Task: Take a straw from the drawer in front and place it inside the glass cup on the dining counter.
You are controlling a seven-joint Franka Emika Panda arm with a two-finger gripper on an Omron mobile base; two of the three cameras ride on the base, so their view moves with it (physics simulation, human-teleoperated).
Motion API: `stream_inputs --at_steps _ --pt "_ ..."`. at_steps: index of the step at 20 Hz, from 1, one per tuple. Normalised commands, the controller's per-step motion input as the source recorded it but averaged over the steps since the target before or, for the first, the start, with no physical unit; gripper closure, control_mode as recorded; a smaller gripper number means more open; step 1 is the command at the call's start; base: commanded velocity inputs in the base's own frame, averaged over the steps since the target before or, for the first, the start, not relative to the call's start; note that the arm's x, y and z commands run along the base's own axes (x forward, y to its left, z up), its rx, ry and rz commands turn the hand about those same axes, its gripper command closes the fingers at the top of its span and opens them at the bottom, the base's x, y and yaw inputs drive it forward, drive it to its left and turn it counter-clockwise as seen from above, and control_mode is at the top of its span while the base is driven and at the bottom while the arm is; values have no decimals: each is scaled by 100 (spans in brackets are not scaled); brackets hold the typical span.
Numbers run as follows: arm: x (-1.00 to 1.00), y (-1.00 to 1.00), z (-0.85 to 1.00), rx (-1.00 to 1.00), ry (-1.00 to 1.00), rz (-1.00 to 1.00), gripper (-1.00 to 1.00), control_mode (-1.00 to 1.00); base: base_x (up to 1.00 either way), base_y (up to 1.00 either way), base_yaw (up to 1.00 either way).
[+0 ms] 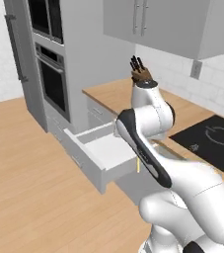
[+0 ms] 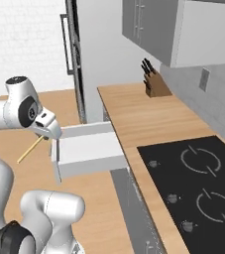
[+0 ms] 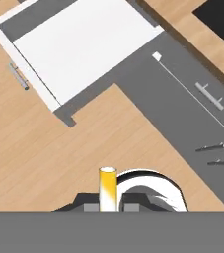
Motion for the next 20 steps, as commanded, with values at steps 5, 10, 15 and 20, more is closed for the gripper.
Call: stream_inputs --at_steps 5,10,15,20 --pt "0 0 0 0 0 0 100 100 -47 100 37" --pt "0 0 0 0 0 0 100 100 42 82 31" --pt "0 0 0 0 0 0 100 100 100 6 10" --pt "0 0 0 0 0 0 100 100 100 0 1"
